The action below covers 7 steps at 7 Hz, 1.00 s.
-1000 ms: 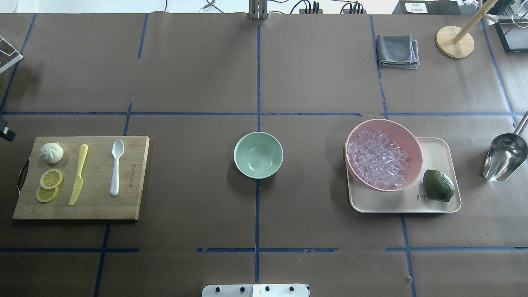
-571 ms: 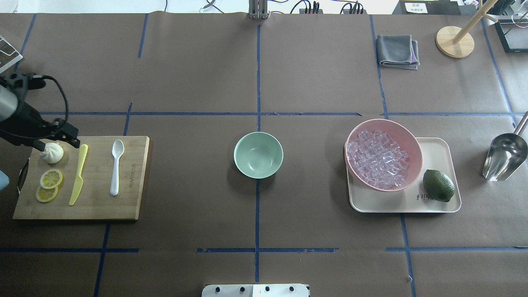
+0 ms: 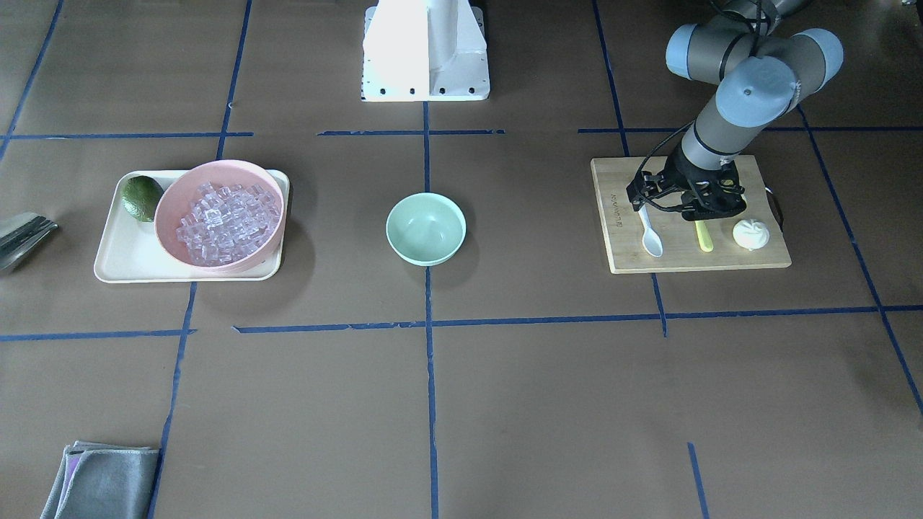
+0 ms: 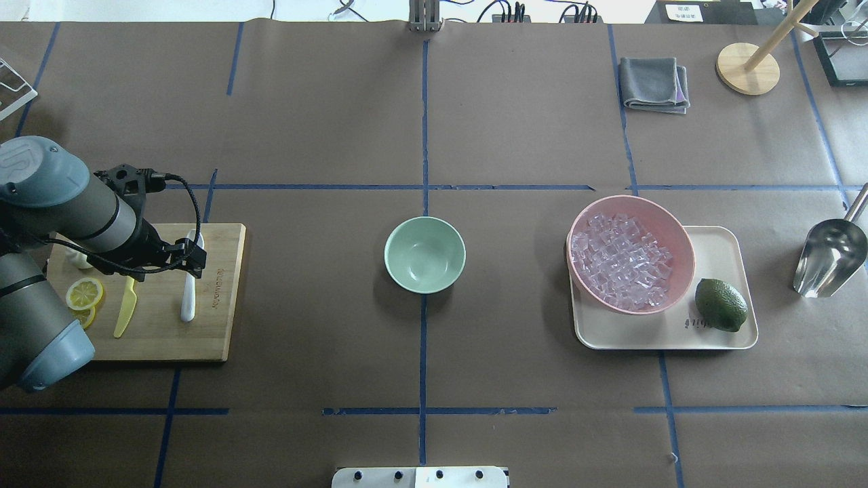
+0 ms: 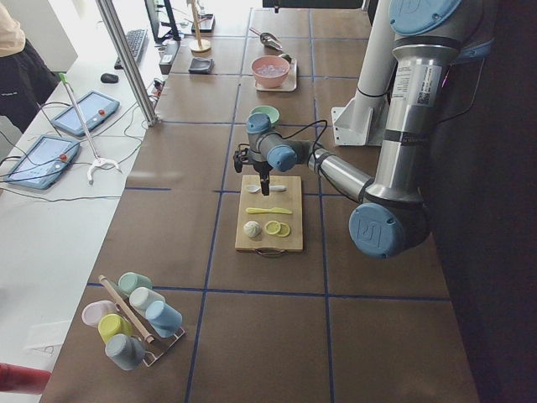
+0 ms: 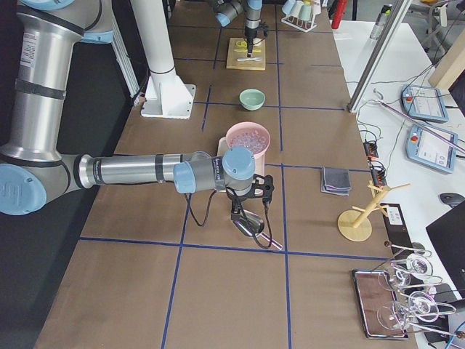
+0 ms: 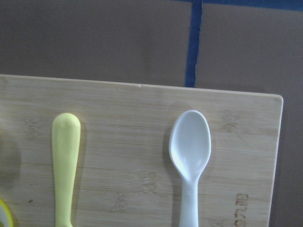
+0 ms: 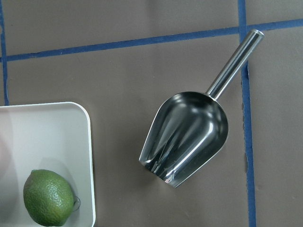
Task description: Put spoon and ice into bowl
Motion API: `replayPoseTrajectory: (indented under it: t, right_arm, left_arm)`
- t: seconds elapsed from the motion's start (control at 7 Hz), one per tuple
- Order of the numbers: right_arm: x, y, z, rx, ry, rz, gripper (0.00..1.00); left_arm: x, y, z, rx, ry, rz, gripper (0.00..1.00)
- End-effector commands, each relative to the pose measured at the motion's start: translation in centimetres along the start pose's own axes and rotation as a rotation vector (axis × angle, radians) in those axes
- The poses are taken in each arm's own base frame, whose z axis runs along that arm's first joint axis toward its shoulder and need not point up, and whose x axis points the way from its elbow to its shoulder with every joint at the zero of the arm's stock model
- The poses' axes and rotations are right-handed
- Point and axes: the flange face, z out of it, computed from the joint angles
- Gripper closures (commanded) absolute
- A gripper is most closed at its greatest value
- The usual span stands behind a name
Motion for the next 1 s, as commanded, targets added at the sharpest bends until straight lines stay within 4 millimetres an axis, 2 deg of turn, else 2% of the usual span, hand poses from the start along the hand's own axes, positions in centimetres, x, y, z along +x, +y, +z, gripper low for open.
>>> replayPoseTrajectory:
  t: [0.0, 0.57, 0.86]
  right_arm:
    - [0.03, 0.02, 0.01, 0.0, 0.001, 0.0, 0.0]
    - [0.14, 0.14, 0.07, -0.002, 0.001, 0.003, 0.01]
    - [0.14, 0.14, 0.07, -0.002, 0.001, 0.003, 0.01]
  left_arm:
    - [1.35, -0.17, 1.34, -0.012, -0.007, 0.015, 0.06]
    - [1.35, -0.55, 1.93, -0.017, -0.015, 0.013, 0.14]
    - [1.67, -0.83, 2.09, -0.017, -0.015, 0.011, 0.14]
